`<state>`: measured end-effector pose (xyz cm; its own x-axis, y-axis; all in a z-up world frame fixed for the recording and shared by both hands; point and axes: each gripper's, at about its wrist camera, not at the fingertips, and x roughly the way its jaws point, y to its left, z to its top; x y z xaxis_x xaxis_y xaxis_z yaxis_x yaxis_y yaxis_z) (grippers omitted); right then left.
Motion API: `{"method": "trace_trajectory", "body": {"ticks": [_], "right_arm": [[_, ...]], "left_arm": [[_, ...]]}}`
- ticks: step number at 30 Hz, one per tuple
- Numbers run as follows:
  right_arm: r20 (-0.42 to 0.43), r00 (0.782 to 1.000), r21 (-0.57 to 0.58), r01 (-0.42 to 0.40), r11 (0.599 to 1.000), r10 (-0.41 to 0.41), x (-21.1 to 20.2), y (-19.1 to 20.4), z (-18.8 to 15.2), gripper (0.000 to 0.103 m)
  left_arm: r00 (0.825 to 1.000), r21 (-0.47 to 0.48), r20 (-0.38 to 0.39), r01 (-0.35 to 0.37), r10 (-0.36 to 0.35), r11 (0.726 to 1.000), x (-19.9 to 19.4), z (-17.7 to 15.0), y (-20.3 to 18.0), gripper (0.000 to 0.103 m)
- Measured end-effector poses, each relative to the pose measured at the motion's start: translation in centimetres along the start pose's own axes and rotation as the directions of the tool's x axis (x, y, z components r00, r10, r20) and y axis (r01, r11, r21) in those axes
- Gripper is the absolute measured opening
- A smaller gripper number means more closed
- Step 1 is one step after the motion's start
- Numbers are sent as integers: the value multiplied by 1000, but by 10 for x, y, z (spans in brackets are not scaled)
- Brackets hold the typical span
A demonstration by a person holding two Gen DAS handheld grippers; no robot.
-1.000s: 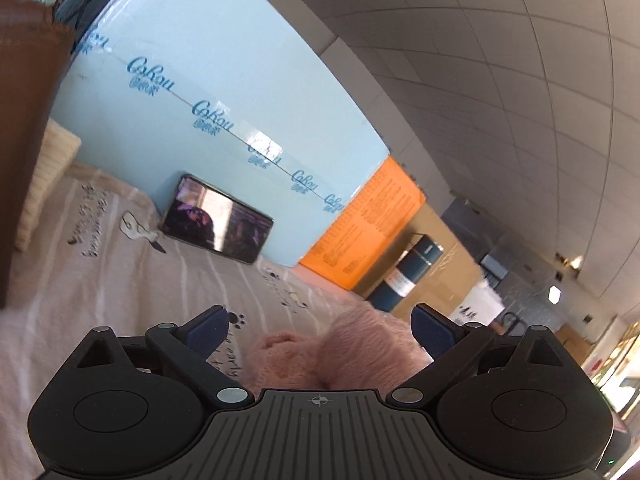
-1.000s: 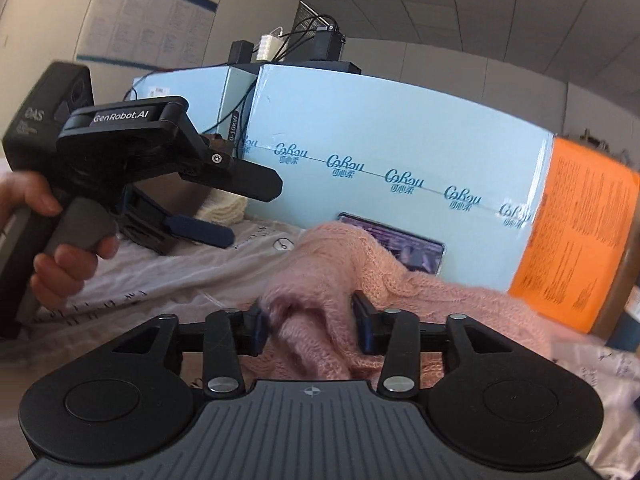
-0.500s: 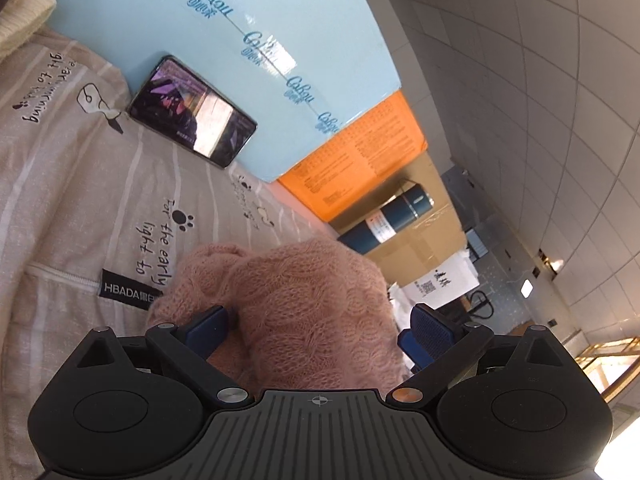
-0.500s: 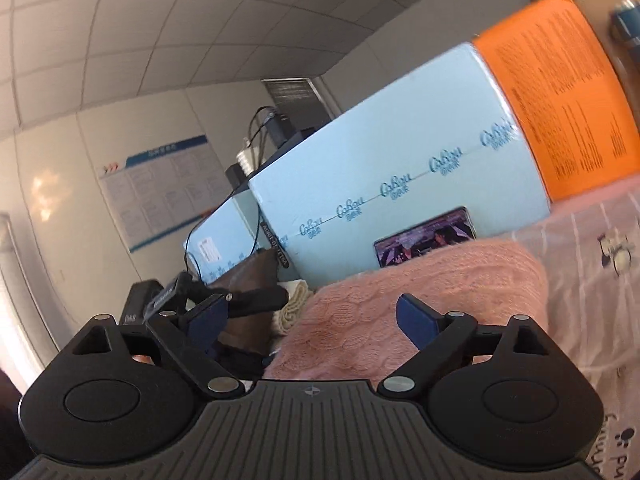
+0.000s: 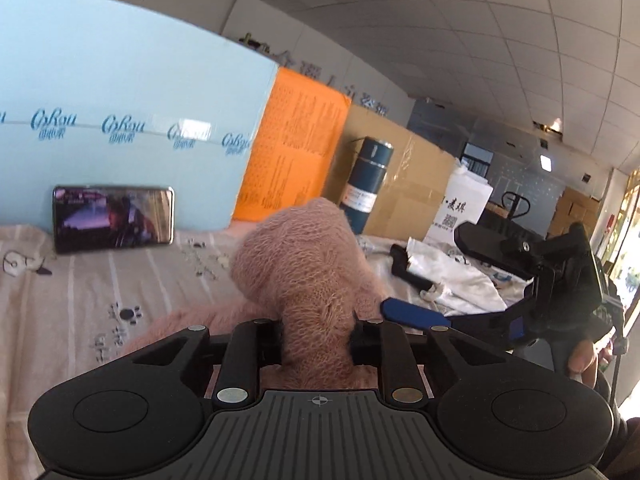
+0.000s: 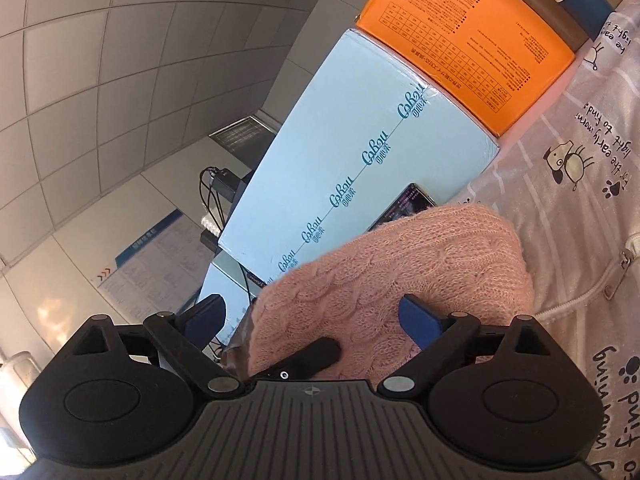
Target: Fold clothes
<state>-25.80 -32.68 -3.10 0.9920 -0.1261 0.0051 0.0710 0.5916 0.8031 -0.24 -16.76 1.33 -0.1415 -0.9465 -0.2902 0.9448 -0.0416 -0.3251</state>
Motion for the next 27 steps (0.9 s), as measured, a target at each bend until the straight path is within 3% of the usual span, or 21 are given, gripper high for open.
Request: {"method": "trace_trajectory", "body": {"ticks": [3,7,9,12,13,14,17,21,27], "right_arm": [[14,1000,4,-25,1000,24,-2,0,1,94],[1,999,5,-36,999,36,-1,1,1,94],[-15,999,2,-34,999,34,1,1,0,94],[-38,999,-2,-23,1000,23,4,1,-1,94],[-43,999,-6,-14,1000,14,5,1,-1,94],[-47,999,-9,-1,1000,0,7,1,-2,94],[-61,997,-10,36,999,-37,10,-1,-3,94],[-70,994,-12,85,996,-85,14,-5,-4,95],[-85,988,-11,132,991,-132,17,-9,-6,98]], "left_arm": [[998,-80,20,-56,57,995,-10,3,21,20],[993,-229,-70,-105,91,968,-8,-8,52,21],[987,-243,-101,-144,122,959,-4,-14,59,25],[987,-241,-83,-154,138,958,-4,-13,59,28],[985,-231,-83,-168,152,958,-4,-11,57,36],[980,-217,-86,-196,182,956,-6,-10,54,53],[968,-192,-54,-252,246,948,-15,-6,47,80],[961,-179,-37,-275,273,945,-21,-3,47,86],[933,-168,-127,-354,336,920,1,-16,61,87]]}}
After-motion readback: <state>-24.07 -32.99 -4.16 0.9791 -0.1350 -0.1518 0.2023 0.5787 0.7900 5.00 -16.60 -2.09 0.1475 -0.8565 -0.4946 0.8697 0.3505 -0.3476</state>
